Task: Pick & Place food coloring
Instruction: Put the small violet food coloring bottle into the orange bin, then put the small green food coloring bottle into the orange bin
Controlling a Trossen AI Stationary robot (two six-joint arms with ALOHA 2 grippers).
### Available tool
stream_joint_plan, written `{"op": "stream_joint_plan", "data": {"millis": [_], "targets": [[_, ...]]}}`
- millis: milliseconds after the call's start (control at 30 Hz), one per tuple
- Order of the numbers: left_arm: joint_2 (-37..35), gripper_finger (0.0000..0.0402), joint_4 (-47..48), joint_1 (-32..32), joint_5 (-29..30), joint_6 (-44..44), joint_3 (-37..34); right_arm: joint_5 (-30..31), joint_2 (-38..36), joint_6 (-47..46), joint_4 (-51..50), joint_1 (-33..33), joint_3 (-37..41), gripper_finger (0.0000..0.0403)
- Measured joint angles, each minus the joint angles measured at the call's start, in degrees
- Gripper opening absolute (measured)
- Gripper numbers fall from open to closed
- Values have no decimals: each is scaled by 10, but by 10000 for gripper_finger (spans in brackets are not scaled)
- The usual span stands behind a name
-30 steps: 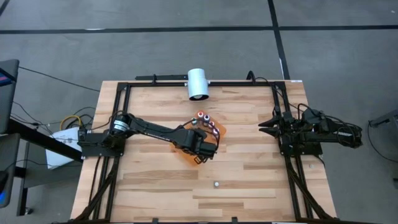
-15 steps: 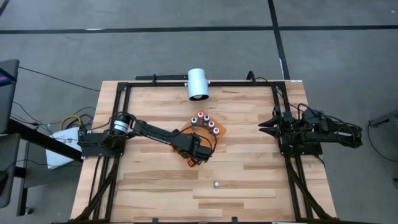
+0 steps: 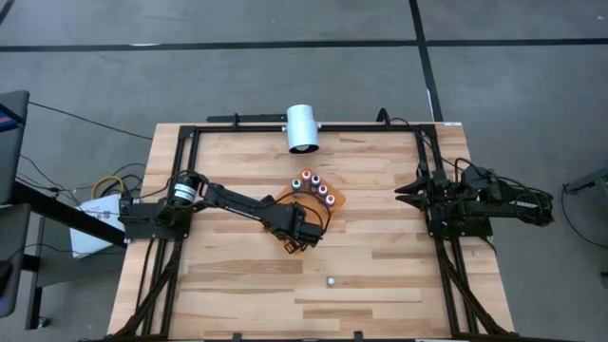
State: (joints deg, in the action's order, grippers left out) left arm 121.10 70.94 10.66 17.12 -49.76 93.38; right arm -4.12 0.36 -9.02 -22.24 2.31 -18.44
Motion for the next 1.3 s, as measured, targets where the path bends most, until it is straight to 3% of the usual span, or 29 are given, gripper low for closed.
{"op": "stream_joint_plan", "data": {"millis": [467, 633, 767, 933, 1100, 1300], "targets": [[0, 116, 5, -2, 11, 7, 3, 0, 0, 0, 0, 0, 0, 75], [0, 119, 106, -9, 14, 6, 51, 0, 0, -3, 2, 0, 0, 75], [0, 119, 192, -5, 58, -6, 104, 0, 0, -22, 16, 0, 0, 75], [-33, 119, 145, 15, 120, 40, 119, 0, 0, -31, 17, 0, 0, 75], [-88, 119, 101, 25, 156, 24, 72, -11, 0, -36, 17, 0, 0, 75], [-212, 119, -59, 43, 181, -5, -83, -65, 0, -43, 18, 0, 0, 75]]}}
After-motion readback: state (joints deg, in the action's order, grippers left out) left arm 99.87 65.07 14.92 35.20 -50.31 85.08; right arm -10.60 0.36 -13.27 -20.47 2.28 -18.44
